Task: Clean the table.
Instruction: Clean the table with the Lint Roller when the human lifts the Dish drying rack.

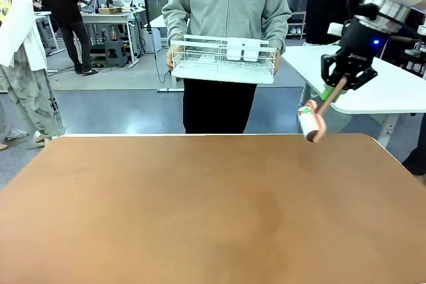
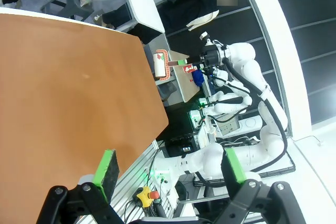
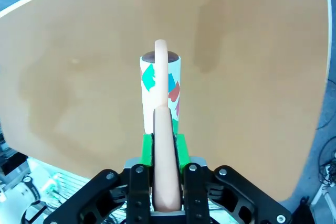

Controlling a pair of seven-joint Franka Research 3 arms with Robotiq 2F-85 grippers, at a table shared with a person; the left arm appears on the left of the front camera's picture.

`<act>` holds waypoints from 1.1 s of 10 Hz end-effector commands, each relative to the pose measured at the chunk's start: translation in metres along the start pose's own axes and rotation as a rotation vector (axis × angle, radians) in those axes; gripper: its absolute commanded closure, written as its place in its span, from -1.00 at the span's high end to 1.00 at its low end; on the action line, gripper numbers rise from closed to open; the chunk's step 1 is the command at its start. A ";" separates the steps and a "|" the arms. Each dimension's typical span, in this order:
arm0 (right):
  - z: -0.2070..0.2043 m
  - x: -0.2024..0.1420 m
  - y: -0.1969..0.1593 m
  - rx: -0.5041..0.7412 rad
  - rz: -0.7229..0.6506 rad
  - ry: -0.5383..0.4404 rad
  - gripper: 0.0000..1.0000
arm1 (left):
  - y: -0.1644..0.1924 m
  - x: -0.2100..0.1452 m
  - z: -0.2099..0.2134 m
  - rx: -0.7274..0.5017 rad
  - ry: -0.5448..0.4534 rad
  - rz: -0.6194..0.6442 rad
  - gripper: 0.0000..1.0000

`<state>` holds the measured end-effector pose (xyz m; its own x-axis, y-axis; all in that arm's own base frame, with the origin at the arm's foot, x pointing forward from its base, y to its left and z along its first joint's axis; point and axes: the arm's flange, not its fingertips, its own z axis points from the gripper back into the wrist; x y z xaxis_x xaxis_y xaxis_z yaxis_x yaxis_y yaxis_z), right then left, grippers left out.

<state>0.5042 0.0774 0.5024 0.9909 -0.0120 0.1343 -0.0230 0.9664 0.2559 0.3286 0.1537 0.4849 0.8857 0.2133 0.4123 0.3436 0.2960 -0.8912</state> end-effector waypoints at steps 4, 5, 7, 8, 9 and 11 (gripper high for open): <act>0.000 -0.002 -0.007 -0.036 0.006 0.010 -0.58 | -0.002 -0.001 0.001 -0.025 -0.010 -0.014 1.00; 0.000 -0.002 -0.007 -0.036 0.006 0.010 -0.58 | -0.002 -0.001 0.001 -0.025 -0.010 -0.014 1.00; 0.000 -0.002 -0.007 -0.036 0.006 0.010 -0.58 | -0.002 -0.001 0.001 -0.025 -0.010 -0.014 1.00; 0.000 -0.002 -0.007 -0.036 0.006 0.010 -0.58 | -0.002 -0.001 0.001 -0.025 -0.010 -0.014 1.00; 0.000 -0.002 -0.007 -0.036 0.006 0.010 -0.58 | -0.002 -0.001 0.001 -0.025 -0.010 -0.014 1.00; 0.000 -0.002 -0.007 -0.036 0.006 0.010 -0.58 | -0.002 -0.001 0.001 -0.025 -0.010 -0.014 1.00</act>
<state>0.5037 0.0694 0.4990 0.9932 0.0016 0.1161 -0.0256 0.9783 0.2056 0.3286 0.1536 0.4849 0.8857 0.2132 0.4123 0.3437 0.2959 -0.8913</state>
